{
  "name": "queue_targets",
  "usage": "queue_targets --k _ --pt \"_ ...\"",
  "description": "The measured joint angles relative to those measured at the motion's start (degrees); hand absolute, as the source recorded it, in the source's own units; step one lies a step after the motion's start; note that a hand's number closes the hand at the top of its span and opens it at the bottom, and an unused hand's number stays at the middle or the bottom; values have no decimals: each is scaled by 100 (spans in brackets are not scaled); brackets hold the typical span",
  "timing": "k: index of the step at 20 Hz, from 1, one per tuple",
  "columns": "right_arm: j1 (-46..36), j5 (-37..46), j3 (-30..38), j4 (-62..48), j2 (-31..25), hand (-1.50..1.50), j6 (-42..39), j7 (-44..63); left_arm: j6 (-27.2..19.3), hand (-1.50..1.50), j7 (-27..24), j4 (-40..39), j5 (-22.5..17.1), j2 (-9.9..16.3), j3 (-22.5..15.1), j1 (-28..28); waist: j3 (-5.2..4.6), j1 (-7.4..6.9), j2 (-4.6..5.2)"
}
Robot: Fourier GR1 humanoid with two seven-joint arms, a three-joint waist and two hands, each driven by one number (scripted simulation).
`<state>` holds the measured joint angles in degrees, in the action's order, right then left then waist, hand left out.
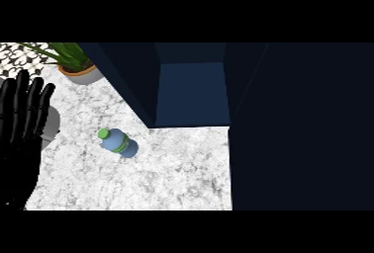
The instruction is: Pick up the bottled water, place it into the cabinet and close the cabinet
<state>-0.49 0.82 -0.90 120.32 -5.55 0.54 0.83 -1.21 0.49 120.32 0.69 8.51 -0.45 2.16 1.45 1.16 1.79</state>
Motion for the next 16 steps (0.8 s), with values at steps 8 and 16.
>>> queue_targets --k 8,16 --pt "744 -117 -479 651 12 -150 -317 149 -974 -150 485 221 400 -518 -54 -319 -124 -87 -175" --pt "1183 -436 -1016 1561 -46 -150 -629 863 -1923 -150 1090 809 487 -801 -840 -893 -142 -107 -192"
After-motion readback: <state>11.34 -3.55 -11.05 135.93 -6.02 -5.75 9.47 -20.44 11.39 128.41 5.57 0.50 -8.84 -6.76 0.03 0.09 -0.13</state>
